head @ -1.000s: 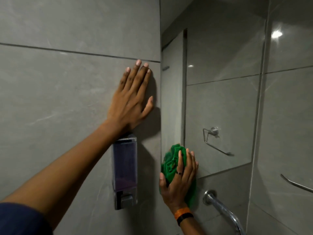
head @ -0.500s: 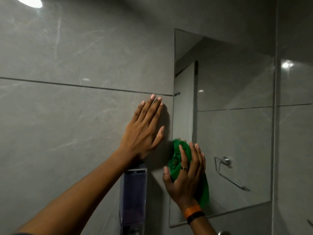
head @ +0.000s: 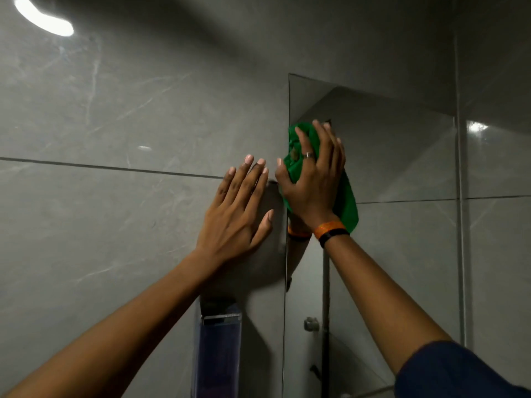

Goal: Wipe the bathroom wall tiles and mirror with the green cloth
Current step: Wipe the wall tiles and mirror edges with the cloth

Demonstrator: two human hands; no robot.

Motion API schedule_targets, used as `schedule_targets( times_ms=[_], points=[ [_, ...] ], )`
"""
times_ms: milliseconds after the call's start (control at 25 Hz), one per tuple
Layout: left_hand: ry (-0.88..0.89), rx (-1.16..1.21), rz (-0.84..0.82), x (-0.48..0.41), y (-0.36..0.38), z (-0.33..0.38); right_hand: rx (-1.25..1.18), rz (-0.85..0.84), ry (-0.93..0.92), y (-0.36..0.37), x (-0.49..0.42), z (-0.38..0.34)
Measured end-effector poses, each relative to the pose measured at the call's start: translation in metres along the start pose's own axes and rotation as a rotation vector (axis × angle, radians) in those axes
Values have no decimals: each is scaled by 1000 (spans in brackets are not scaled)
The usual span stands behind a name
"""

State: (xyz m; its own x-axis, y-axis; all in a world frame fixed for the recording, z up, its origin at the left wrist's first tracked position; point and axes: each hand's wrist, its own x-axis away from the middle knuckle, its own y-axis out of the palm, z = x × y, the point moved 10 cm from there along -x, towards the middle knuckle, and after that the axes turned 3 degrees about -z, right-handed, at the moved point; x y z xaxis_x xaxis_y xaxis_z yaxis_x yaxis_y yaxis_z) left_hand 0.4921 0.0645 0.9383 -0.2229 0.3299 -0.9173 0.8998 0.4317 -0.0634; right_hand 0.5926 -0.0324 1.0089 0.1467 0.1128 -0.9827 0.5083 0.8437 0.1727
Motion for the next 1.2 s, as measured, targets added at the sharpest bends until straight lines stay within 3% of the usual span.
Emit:
schedule_targets(
  times_ms=[440, 760, 1040, 1200],
  points=[
    [-47, -50, -1, -38, -3, -27, 12, 32, 2, 14, -132, 4],
    [-70, -165, -73, -85, -45, -94, 3, -155, 89, 31, -213, 3],
    [-98, -291, -109, -79, -116, -144, -32, -77, -71, -5, -182, -99],
    [-139, -333, -169, -51, -146, -163, -117, -145, -46, -11, -137, -151]
  ],
)
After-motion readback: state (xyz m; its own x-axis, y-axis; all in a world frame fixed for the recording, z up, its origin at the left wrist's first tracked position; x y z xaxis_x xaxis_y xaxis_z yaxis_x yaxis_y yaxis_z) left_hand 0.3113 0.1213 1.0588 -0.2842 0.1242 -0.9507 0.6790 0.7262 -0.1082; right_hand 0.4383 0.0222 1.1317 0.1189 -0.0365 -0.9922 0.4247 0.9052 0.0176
